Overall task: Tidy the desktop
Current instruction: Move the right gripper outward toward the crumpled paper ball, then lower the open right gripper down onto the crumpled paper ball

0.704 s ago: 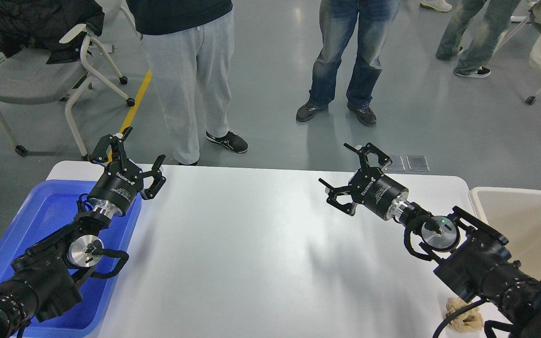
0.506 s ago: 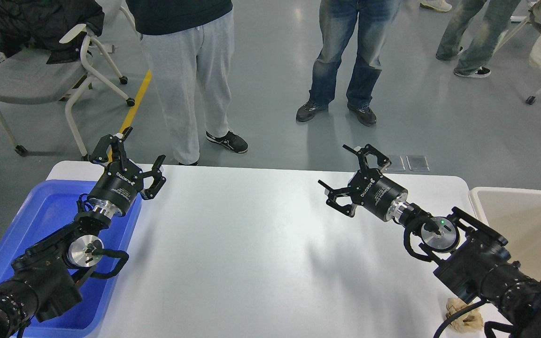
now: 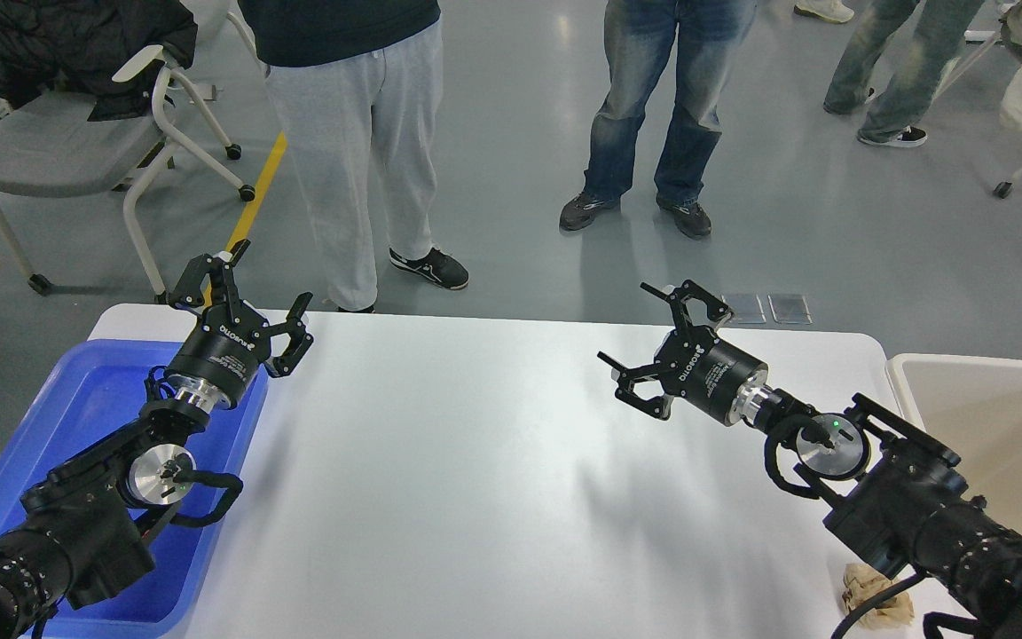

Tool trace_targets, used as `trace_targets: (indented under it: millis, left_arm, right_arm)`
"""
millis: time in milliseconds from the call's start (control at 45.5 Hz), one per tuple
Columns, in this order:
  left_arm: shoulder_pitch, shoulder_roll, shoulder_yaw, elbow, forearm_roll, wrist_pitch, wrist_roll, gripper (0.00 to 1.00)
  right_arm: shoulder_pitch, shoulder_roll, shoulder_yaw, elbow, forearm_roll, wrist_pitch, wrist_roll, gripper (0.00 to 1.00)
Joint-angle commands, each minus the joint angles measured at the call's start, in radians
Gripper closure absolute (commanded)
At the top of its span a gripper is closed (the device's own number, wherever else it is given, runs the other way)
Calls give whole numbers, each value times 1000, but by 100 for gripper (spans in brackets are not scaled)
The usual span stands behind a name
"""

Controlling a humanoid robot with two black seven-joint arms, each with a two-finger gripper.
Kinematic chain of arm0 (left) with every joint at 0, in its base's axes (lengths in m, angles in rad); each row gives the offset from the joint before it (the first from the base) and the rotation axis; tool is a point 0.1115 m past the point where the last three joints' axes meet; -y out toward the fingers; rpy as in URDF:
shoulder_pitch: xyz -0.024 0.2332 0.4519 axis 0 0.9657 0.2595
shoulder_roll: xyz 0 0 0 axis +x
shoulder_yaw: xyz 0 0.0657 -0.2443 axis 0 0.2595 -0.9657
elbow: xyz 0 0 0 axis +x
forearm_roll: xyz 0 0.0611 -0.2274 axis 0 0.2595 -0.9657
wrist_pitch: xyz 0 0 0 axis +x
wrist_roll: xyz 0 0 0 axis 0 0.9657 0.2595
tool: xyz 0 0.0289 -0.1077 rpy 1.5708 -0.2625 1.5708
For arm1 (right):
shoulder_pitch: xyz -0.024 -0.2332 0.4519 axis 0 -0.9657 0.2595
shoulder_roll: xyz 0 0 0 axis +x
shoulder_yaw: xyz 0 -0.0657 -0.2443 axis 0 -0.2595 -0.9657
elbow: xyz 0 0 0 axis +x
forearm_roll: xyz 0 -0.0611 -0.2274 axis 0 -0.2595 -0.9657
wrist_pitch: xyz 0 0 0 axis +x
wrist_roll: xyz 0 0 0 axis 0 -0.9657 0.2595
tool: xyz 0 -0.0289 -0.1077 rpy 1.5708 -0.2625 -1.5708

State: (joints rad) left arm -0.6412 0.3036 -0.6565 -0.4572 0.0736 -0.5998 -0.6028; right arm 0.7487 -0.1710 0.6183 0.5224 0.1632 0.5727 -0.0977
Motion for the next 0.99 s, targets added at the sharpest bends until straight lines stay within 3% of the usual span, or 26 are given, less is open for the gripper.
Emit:
trace_targets:
  millis: [0, 462, 792, 968]
  left_arm:
    - [0, -1, 0, 0, 0, 0, 0, 0]
    - [0, 0, 0, 0, 0, 0, 0, 0]
    - [-2, 0, 0, 0, 0, 0, 0, 0]
    - [-2, 0, 0, 0, 0, 0, 0, 0]
  right_arm:
    - [-3, -169, -64, 201, -21, -77, 0, 0]
    - [18, -495, -78, 669, -172, -303, -5, 0]
    - [78, -781, -250, 832, -263, -306, -14, 0]
    - [95, -915, -293, 866, -430, -294, -23, 0]
